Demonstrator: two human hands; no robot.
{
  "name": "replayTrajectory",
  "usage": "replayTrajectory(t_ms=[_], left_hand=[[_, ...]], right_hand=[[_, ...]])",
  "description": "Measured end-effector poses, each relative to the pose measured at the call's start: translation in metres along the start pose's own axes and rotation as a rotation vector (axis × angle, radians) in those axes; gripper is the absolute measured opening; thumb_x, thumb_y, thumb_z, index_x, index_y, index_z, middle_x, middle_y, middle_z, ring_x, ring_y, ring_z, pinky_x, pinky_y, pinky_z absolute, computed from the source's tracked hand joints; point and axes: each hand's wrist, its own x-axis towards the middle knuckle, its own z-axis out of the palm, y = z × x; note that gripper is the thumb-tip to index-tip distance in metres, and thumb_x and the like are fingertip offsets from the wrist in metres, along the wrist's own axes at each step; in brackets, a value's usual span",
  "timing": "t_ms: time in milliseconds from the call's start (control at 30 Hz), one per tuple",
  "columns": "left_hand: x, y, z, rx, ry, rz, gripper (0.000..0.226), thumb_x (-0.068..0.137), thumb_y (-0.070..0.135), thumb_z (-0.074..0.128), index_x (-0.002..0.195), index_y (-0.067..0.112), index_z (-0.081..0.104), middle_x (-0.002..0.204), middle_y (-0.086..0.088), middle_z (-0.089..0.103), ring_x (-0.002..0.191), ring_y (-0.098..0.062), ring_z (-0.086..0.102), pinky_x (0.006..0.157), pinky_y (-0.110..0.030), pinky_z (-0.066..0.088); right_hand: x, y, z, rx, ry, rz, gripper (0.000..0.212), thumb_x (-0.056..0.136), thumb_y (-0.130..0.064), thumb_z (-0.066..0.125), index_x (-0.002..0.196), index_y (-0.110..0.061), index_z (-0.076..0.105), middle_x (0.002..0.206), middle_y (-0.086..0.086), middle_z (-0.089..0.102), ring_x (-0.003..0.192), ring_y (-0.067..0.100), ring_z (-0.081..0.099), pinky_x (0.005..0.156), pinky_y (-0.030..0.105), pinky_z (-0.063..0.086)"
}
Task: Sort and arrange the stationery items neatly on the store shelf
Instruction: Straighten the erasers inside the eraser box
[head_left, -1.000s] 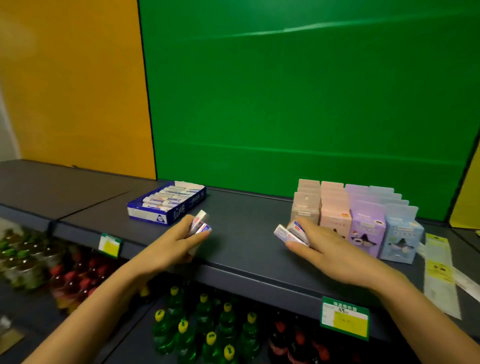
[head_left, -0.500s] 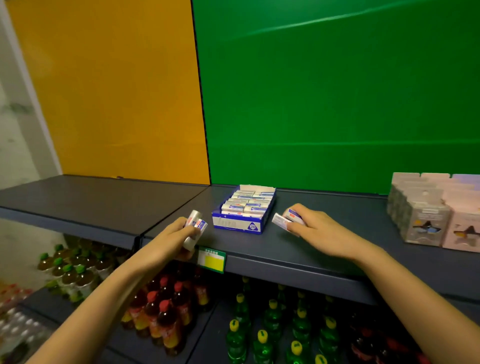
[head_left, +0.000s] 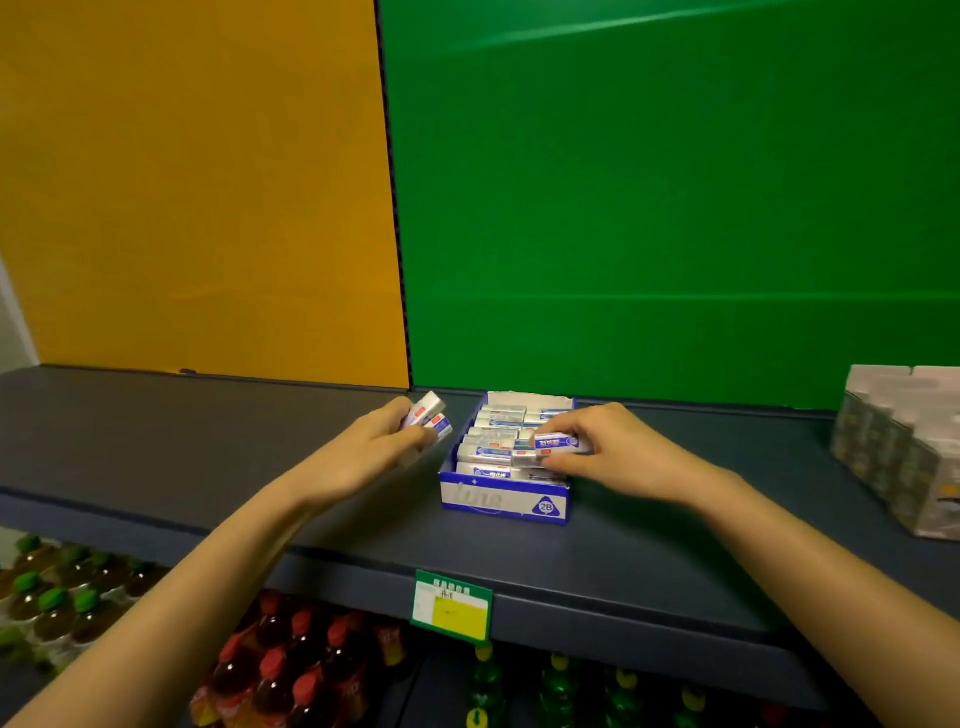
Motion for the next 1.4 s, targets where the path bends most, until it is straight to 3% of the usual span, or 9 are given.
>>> replayTrajectory(t_ms=[233,400,600,667,800,933,1133,1300,1400], left_hand=[[0.033,-0.005,0.001,0.049,-0.147,0.130,0.029,0.091,0.028,0.049,0.101,0.002,0.045,0.094,-0.007,0.058,0.079,-0.011,0.049,0.068,-0.026,0.039],[0.049,-0.007,0.002,0.152,-0.295,0.249,0.010,0.095,0.028,0.042,0.089,0.020,0.041,0.082,0.017,0.051,0.068,0.012,0.051,0.057,-0.009,0.039],[0.065,-0.013,0.003,0.345,-0.367,0.436,0.014,0.095,0.035,0.039,0.083,0.035,0.033,0.087,0.022,0.046,0.079,0.003,0.049,0.064,-0.011,0.039],[0.069,-0.013,0.003,0.391,-0.372,0.496,0.008,0.095,0.034,0.038,0.090,0.029,0.036,0.096,0.011,0.051,0.083,-0.003,0.049,0.072,-0.019,0.042],[0.074,-0.012,0.004,0.490,-0.381,0.564,0.026,0.095,0.034,0.039,0.109,0.012,0.043,0.117,-0.005,0.056,0.099,-0.018,0.053,0.086,-0.037,0.044],[0.070,-0.011,0.007,0.540,-0.393,0.612,0.025,0.095,0.038,0.038,0.106,0.016,0.042,0.119,-0.003,0.056,0.097,-0.017,0.053,0.083,-0.035,0.044],[0.065,-0.011,0.015,0.636,-0.334,0.664,0.013,0.096,0.038,0.035,0.091,0.028,0.029,0.097,0.005,0.046,0.081,-0.011,0.043,0.072,-0.023,0.031],[0.068,-0.013,0.017,0.568,-0.371,0.619,0.019,0.094,0.033,0.044,0.105,0.018,0.045,0.119,-0.003,0.049,0.100,-0.014,0.049,0.084,-0.029,0.043],[0.071,-0.016,0.015,0.487,-0.326,0.586,0.024,0.088,0.034,0.055,0.104,0.016,0.055,0.116,-0.001,0.057,0.096,-0.012,0.051,0.079,-0.026,0.043]], right_hand=[[0.009,-0.001,0.010,-0.141,-0.020,0.009,0.033,0.086,-0.036,0.057,0.117,-0.024,0.062,0.114,0.001,0.064,0.102,0.018,0.055,0.081,0.028,0.038],[0.014,-0.004,0.014,-0.235,-0.012,0.077,0.032,0.085,-0.033,0.059,0.115,-0.024,0.062,0.120,-0.002,0.062,0.110,0.019,0.053,0.091,0.030,0.039],[0.014,-0.008,0.014,-0.208,0.043,0.154,0.028,0.081,-0.036,0.063,0.107,-0.025,0.067,0.111,-0.005,0.068,0.100,0.016,0.058,0.082,0.028,0.041],[0.013,-0.009,0.016,-0.203,0.054,0.173,0.030,0.081,-0.036,0.063,0.110,-0.026,0.066,0.113,-0.006,0.068,0.102,0.014,0.059,0.080,0.024,0.038],[0.011,-0.010,0.017,-0.152,0.073,0.210,0.032,0.082,-0.037,0.063,0.112,-0.026,0.066,0.116,-0.008,0.067,0.097,0.004,0.059,0.077,0.017,0.036],[0.009,-0.013,0.017,-0.167,0.081,0.223,0.030,0.082,-0.036,0.063,0.110,-0.025,0.066,0.113,-0.008,0.068,0.096,0.007,0.059,0.078,0.020,0.038],[0.008,-0.016,0.019,-0.175,0.093,0.221,0.029,0.083,-0.034,0.062,0.110,-0.022,0.066,0.114,-0.006,0.067,0.097,0.009,0.058,0.078,0.020,0.037],[0.008,-0.016,0.019,-0.175,0.078,0.230,0.032,0.084,-0.034,0.061,0.114,-0.023,0.064,0.117,-0.006,0.066,0.094,0.004,0.053,0.077,0.017,0.034],[0.006,-0.016,0.019,-0.172,0.077,0.232,0.032,0.085,-0.034,0.060,0.115,-0.023,0.064,0.117,-0.008,0.065,0.086,0.000,0.047,0.074,0.018,0.032]])
